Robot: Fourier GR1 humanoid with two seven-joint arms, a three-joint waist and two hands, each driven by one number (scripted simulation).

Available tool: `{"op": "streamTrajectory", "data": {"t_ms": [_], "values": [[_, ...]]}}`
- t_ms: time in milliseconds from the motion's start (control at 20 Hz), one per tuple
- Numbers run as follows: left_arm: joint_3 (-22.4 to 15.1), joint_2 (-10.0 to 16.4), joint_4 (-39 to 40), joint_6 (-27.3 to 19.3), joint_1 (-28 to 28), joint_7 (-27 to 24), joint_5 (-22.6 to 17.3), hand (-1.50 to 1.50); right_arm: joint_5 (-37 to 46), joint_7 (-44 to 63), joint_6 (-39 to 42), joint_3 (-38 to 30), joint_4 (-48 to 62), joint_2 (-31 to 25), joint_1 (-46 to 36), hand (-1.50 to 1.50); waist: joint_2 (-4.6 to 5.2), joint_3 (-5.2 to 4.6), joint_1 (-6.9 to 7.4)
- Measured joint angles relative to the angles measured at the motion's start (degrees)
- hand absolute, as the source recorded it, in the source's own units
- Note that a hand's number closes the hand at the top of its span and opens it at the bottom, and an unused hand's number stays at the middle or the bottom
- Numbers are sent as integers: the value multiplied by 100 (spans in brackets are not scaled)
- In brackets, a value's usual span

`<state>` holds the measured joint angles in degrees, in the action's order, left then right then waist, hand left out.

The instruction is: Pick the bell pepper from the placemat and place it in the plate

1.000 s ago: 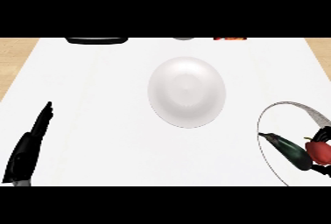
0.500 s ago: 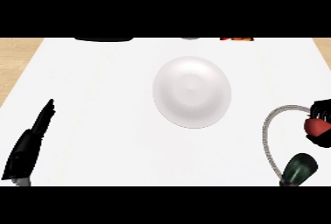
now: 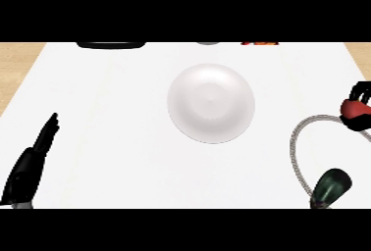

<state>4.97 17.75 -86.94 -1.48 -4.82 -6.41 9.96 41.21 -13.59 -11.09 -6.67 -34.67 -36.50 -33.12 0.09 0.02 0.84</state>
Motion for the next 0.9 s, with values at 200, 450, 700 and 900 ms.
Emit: {"op": "streamTrajectory", "data": {"t_ms": [200, 450, 700, 900], "values": [[102, 13, 50, 25, -127, -106, -43, 0, -204, -247, -190, -103, -768, 29, 26, 150, -35, -6, -95], [140, -32, 165, -6, -89, -143, -18, 0, -703, -507, 296, -87, -2004, 202, 140, 150, -61, -10, -182], [137, -45, 26, -15, -157, -60, 42, 0, -1054, 98, 1036, 128, -3589, 386, 364, 150, -68, -11, -189], [138, -76, 57, 18, -99, -71, 64, 0, -1071, 824, 1334, 449, -4542, 750, 362, 150, -49, -10, -147]]}}
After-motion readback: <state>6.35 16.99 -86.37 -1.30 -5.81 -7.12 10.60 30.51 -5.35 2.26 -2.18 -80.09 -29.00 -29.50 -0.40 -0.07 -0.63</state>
